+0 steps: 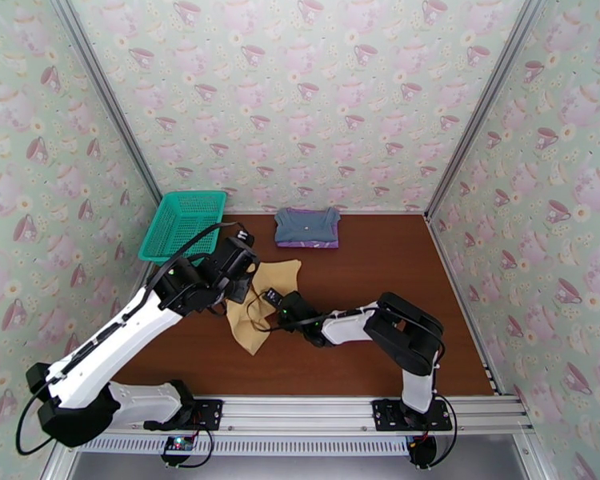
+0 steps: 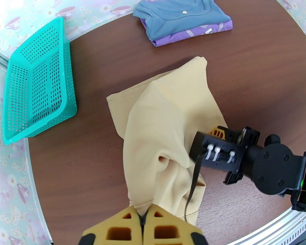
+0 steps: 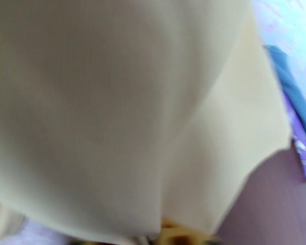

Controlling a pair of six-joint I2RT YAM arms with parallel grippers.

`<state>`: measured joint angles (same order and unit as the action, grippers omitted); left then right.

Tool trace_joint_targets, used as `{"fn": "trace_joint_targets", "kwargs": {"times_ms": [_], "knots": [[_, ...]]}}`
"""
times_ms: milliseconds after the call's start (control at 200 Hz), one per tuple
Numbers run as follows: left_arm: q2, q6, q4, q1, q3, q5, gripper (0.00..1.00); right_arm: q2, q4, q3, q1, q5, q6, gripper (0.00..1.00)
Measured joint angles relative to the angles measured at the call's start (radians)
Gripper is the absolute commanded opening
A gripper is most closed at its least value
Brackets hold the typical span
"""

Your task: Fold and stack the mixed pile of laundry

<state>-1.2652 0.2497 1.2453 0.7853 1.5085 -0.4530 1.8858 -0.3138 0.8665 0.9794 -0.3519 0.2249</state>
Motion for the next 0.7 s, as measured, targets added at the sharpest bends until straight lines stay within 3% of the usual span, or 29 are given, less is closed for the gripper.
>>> {"fn": "trace_joint_targets", "kwargs": {"times_ms": [115, 275, 476, 701], "knots": [[0.016, -0.005, 0.005, -0.006, 0.0, -0.001, 0.0, -0.099, 0.034, -0.041, 0.0, -0.067, 0.035, 0.0], [0.035, -0.018, 0.041, -0.011, 0.045, -0.003, 0.0, -0.439, 0.215, -0.018, 0.0, -0.111, 0.112, 0.0], [0.023, -0.043, 0.095, -0.011, 0.244, 0.041, 0.0, -0.783, 0.536, 0.249, -0.014, -0.139, 0.216, 0.0], [-0.098, -0.098, 0.153, -0.01, 0.521, 0.14, 0.0, -0.896, 0.825, 0.491, -0.082, -0.222, 0.313, 0.0]]}}
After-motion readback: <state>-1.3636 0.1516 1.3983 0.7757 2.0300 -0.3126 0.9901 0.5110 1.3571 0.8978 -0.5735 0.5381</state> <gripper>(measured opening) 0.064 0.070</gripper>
